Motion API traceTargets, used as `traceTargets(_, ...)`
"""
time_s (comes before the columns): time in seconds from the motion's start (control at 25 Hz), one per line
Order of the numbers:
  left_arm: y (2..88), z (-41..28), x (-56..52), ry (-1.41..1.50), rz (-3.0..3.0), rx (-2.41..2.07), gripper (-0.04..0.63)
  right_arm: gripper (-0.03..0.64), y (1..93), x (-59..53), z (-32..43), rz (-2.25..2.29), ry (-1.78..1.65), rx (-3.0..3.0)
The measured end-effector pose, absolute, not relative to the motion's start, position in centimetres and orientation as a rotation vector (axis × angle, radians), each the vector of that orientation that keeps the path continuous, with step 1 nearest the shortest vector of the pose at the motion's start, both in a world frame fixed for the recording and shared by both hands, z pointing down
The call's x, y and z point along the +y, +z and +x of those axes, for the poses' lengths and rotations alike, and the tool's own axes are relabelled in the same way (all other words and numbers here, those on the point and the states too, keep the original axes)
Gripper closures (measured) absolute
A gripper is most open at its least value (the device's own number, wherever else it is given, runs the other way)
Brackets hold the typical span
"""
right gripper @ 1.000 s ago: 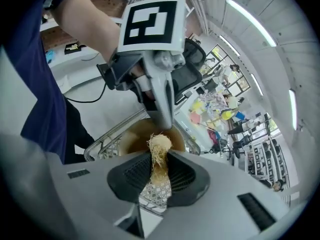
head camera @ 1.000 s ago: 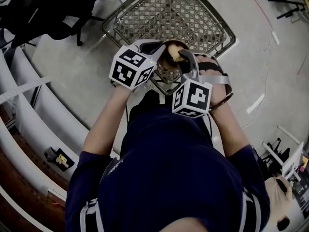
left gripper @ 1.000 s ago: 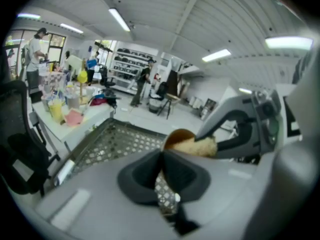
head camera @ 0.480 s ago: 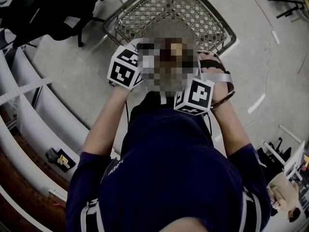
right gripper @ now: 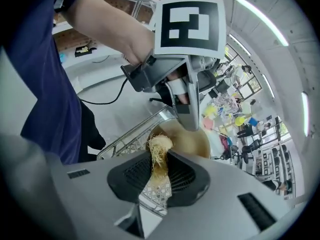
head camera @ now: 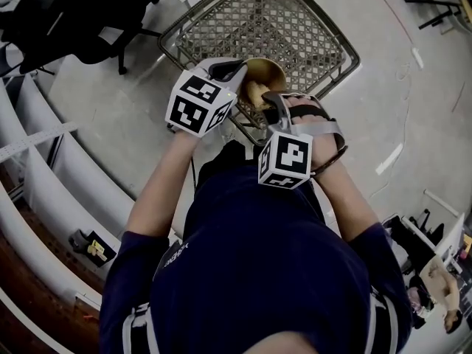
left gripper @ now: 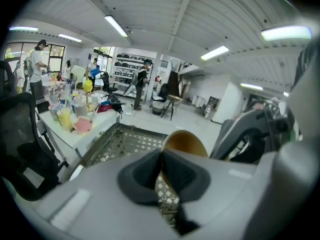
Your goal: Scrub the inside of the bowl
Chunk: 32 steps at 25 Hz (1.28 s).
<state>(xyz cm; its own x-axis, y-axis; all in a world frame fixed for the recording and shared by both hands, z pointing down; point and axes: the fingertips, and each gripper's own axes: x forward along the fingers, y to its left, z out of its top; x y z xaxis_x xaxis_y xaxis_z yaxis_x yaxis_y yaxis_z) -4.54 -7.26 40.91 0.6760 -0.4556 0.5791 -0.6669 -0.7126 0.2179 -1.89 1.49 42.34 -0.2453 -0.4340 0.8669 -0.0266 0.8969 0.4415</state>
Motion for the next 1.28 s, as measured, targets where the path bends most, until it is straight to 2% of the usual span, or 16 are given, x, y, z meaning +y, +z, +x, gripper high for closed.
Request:
traceTargets(0.4,40.9,-4.4,-6.8,0.698,2.495,-0.816,0.583,0.546,38.9,-3.3,-0.3,0.527,-0.55,-1.701)
traceTargets(0.76,40.6,-4.6,-7.6,0.714,2.524,-0.86,0.581,0.546,42.2,1.2,-2.5,0.426,-0.296,-1.825)
traceTargets(0.92,40.4,-4.3,-7.6,0.684,2.499,-0.854,0.581,0.546,41.5,0.0,-3.5,0.47,-0.376,-1.888)
traceTargets(1.28,40.6,-3.3,-7.0,0.693,2.47,-0.828,0.581,0.546,39.5,-3.6,-0.1,0.627,-0.44,-1.813)
